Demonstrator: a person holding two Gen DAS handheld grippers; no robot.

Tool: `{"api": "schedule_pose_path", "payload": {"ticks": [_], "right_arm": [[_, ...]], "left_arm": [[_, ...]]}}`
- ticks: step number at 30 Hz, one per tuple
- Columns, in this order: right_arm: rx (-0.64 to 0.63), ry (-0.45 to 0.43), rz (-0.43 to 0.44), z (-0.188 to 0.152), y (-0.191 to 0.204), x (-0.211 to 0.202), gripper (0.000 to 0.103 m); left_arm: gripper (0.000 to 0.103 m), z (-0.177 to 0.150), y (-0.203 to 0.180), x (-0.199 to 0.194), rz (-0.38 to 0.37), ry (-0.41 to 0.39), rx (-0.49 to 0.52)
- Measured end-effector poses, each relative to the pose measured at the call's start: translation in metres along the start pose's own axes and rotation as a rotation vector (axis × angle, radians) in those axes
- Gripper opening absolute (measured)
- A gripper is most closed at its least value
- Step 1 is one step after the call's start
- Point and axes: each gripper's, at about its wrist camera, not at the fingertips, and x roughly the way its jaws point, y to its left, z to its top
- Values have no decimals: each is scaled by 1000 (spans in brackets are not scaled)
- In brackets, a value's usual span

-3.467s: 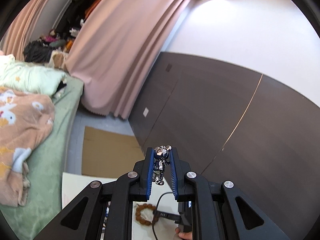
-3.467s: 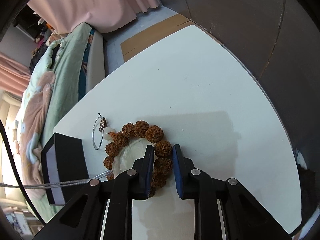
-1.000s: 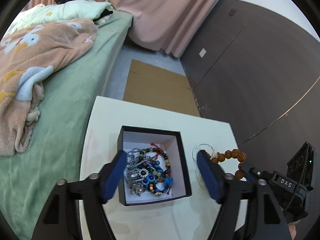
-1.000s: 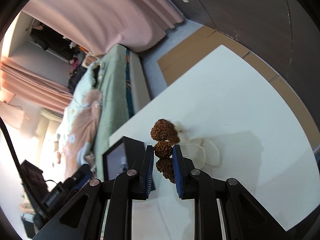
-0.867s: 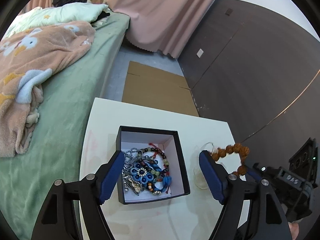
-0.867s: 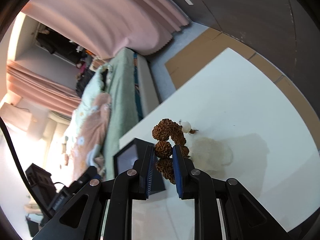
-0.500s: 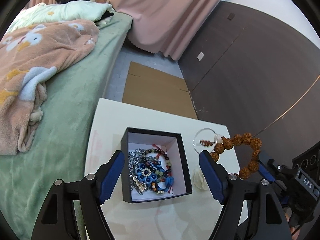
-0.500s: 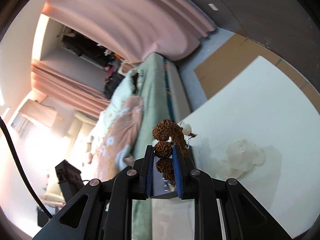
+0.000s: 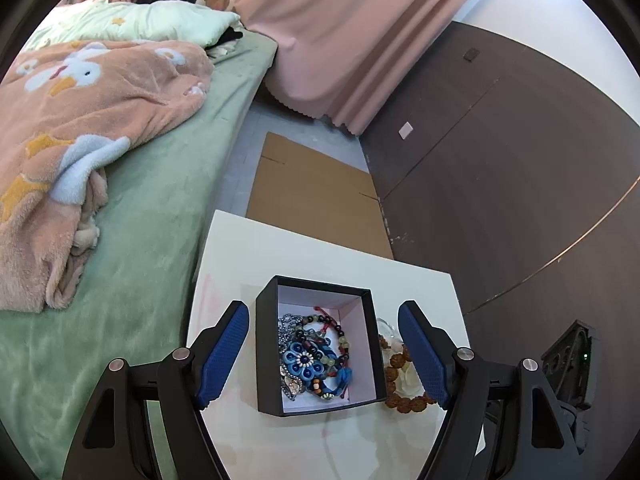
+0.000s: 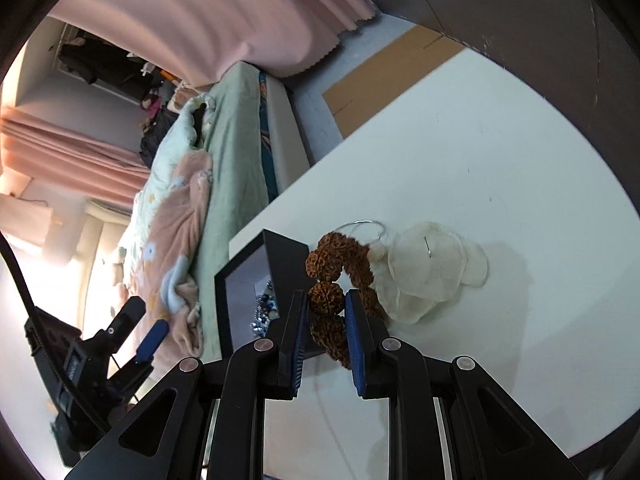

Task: Organize jewelry
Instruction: 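Drop the pendant and brown mala into the box with both tools, then move the left tool down to the silver hoop earring and close on it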

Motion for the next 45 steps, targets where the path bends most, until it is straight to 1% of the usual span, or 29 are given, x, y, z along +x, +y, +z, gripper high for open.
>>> {"api": "schedule_pose_path", "payload": {"ticks": [2, 6, 13, 16, 21, 22, 23, 24, 25, 26, 29, 31, 34, 35, 41, 45], "right_arm": [[1, -2, 15, -1, 1, -1, 21], [-24, -36, 88, -2, 6, -12, 21], [-146, -107, 278, -10, 45, -27, 21], [-197, -121, 333, -16, 61, -28, 21], [-235, -115, 373, -23, 80, -18, 21], [-234, -101, 355, -23, 82, -10, 21], [-231, -88, 335, -23, 82, -5, 24], [-228, -65, 311, -23, 78, 2, 31], [-212, -29, 275, -20, 74, 14, 51], [-191, -24, 251, -18, 68, 16, 60], [-126, -44, 210, -10, 48, 13, 60], [-117, -58, 199, -8, 40, 4, 60], [-117, -100, 138, -4, 27, -13, 68], [-109, -104, 125, -3, 24, -17, 68], [-36, -92, 33, 3, -5, -28, 68], [8, -96, 0, 8, -22, -35, 68]], "left_arm": [[78, 0, 0, 0, -3, 2, -5], [78, 1, 1, -2, -8, 0, -10], [78, 4, 5, -7, -17, -11, -22], [78, 6, 8, -11, -20, -19, -34], [78, 10, 16, -17, -18, -36, -54], [78, 11, 18, -18, -15, -39, -61], [78, 11, 19, -18, -13, -39, -65], [78, 11, 21, -18, -11, -38, -69], [78, 11, 21, -17, -10, -35, -72], [78, 10, 21, -15, -9, -31, -72], [78, 9, 16, -12, -10, -20, -54], [78, 8, 11, -9, -16, -15, -40], [78, 4, 3, -5, -28, -5, -19], [78, 2, -1, -2, -32, 0, -8], [78, -13, -32, 11, -63, 25, 65], [78, -27, -56, 24, -91, 54, 126]]}}
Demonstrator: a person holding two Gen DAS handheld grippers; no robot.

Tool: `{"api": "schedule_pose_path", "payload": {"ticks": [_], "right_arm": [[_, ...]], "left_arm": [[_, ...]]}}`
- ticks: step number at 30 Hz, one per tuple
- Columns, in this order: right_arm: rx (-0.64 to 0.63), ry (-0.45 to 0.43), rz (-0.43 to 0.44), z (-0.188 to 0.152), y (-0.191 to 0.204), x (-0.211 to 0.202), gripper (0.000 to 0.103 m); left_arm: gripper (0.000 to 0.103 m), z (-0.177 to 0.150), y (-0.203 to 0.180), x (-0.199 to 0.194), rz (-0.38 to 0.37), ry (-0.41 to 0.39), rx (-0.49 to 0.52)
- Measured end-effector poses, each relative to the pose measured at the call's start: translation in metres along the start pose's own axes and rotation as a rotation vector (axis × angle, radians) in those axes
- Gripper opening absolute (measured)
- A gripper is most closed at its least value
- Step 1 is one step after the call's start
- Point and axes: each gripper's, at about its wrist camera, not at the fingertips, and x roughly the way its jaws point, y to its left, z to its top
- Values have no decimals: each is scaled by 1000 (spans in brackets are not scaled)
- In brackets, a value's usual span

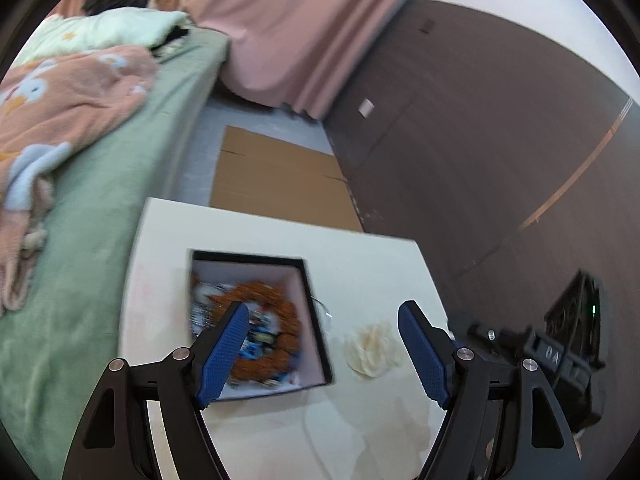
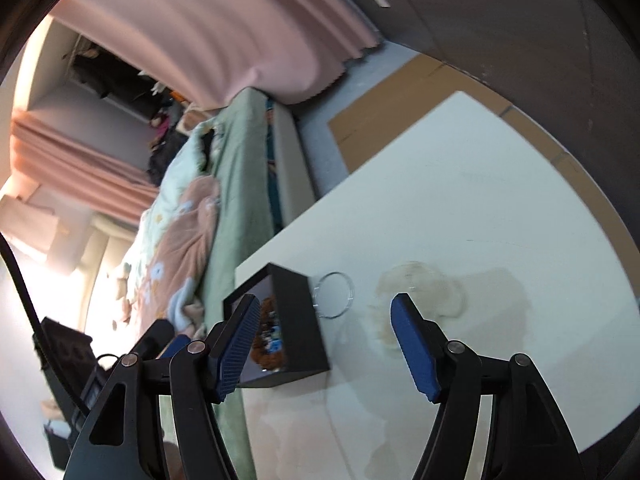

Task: Organize jewelry
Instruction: 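Move the left tool down to the silver hoop earring and close on it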

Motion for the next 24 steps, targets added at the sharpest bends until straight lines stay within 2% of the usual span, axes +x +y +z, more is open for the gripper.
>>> {"api": "schedule_pose_path", "payload": {"ticks": [7, 15, 20, 22, 24], "right_arm": [[18, -25, -43, 9, -17, -15, 68], [60, 9, -132, 15, -40, -18, 68], [84, 18, -149, 18, -51, -22, 68], [86, 21, -152, 19, -53, -22, 68], [88, 28, -155, 19, -55, -21, 68]], "left_arm": [[74, -24, -36, 32, -23, 75, 83], [69, -50, -55, 63, -33, 159, 123], [68, -58, -56, 78, 5, 166, 135], [66, -57, -50, 81, -12, 167, 107], [53, -55, -46, 83, -3, 168, 93]]}}
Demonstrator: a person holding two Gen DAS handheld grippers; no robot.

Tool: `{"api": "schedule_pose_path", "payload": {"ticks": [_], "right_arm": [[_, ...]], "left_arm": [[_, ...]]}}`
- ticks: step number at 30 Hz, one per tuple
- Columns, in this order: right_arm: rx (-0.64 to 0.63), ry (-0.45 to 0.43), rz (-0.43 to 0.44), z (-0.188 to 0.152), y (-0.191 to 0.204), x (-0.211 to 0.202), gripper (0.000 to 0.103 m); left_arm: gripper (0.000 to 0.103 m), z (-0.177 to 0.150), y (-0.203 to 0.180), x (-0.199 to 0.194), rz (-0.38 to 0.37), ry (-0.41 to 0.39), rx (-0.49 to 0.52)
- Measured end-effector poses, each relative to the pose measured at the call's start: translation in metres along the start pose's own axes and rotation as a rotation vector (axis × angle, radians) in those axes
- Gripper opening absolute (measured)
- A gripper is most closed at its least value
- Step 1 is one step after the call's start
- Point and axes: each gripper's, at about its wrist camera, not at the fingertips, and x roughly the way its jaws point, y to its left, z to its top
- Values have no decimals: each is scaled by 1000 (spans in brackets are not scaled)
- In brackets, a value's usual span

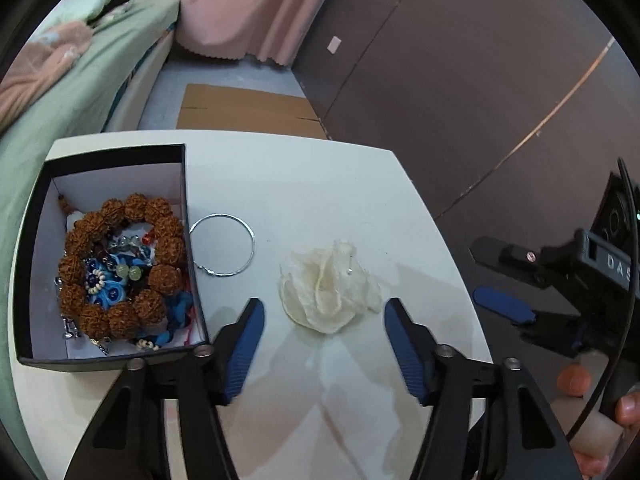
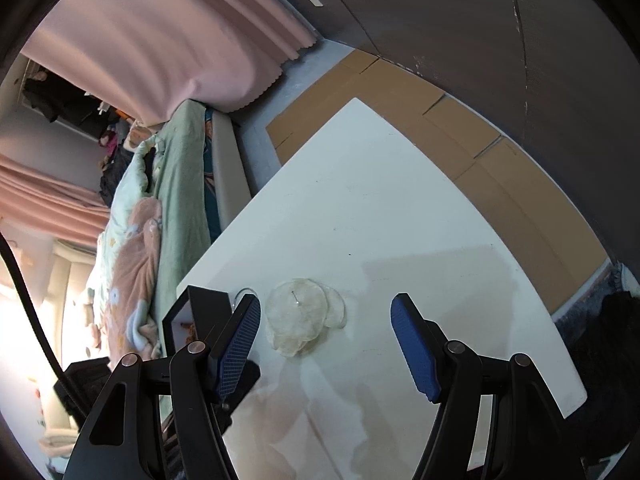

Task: Organize jewelry
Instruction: 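Move the left tool down to the silver hoop earring and close on it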

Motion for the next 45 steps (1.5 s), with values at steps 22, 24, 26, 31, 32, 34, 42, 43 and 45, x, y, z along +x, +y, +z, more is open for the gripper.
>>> {"api": "schedule_pose_path", "payload": {"ticks": [22, 24, 26, 31, 32, 34, 42, 43, 45], "right_arm": [[-19, 54, -46, -6, 9, 20, 68], [-6, 52, -39, -4, 7, 19, 68], [7, 50, -31, -2, 4, 17, 68], [43, 32, -19, 7, -4, 10, 68], [54, 30, -16, 9, -7, 8, 68], [72, 28, -7, 12, -11, 6, 68], [82, 30, 26, 20, -14, 1, 68], [81, 33, 27, 20, -14, 1, 68], [78, 41, 27, 21, -14, 4, 68]], "left_arm": [[39, 12, 42, -15, 180, -130, -213], [36, 11, 40, -8, 208, -127, -219], [35, 7, 36, -2, 241, -130, -222], [35, -2, 28, 16, 328, -148, -203], [35, -3, 28, 19, 345, -154, -211], [33, -4, 29, 21, 377, -174, -222], [32, 2, 13, 37, 556, -191, -178], [32, 4, 11, 40, 583, -180, -163], [32, 6, 10, 43, 616, -161, -153]]}}
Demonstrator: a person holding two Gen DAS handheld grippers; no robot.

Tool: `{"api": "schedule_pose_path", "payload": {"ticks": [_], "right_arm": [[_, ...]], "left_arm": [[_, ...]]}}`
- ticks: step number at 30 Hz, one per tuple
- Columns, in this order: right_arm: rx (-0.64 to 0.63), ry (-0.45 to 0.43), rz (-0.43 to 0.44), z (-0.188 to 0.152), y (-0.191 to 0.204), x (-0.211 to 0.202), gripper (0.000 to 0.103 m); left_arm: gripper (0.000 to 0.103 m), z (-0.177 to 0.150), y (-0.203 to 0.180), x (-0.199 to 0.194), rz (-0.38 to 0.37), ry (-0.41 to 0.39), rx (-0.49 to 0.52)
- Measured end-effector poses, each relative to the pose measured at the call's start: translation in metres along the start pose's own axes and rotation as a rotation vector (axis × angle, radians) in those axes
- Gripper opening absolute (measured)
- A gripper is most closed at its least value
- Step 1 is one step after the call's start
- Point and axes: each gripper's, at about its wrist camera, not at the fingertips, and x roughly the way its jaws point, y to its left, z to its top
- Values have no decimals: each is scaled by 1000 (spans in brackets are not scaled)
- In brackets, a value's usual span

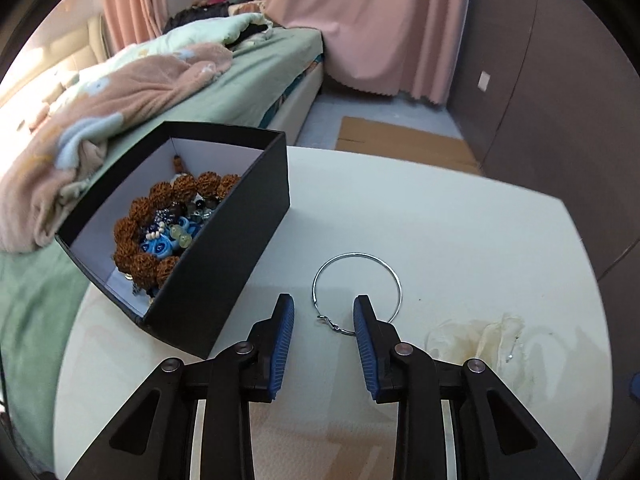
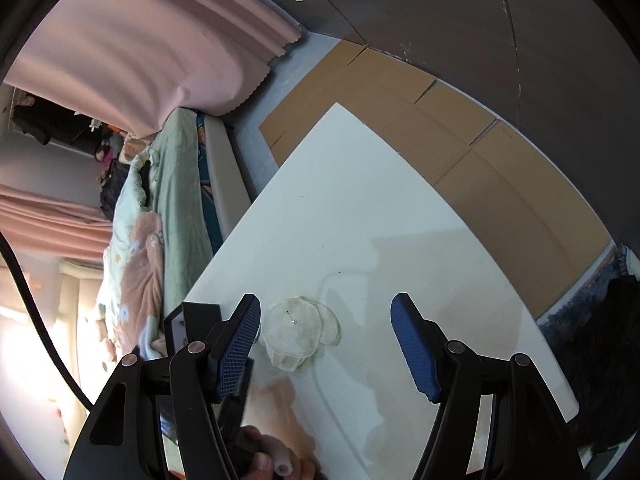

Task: Organize jewelry
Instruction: 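Move the left tool down to the silver hoop earring and close on it, then drop the hoop into the box with the left tool while the right tool grasps the cream pouch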

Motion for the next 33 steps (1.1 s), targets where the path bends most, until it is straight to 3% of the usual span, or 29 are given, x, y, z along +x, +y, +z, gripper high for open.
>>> {"api": "schedule_pose_path", "payload": {"ticks": [5, 6, 9, 13, 15, 19, 25, 33], "right_arm": [[-6, 7, -5, -1, 1, 3, 68], [-8, 7, -6, -2, 2, 3, 68], [-12, 11, -8, -3, 4, 6, 68], [-20, 19, -10, -6, 7, 9, 68], [-24, 21, -12, -9, 8, 9, 68], [-35, 23, -19, -13, 10, 9, 68], [-52, 25, -36, -18, 9, 7, 68], [-135, 75, -81, -29, 24, 27, 68]], "left_arm": [[32, 3, 0, 3, 6, 27, 16], [26, 3, -1, 2, -3, 27, 31], [12, 2, -2, 2, -63, 32, 92], [10, -1, 1, 0, -115, 21, 146], [3, -3, 0, -1, -130, 30, 179], [2, -7, 3, -5, -182, 48, 228], [0, -8, 25, -9, -267, 115, 189], [0, 2, 44, -29, -355, 122, 129]]}}
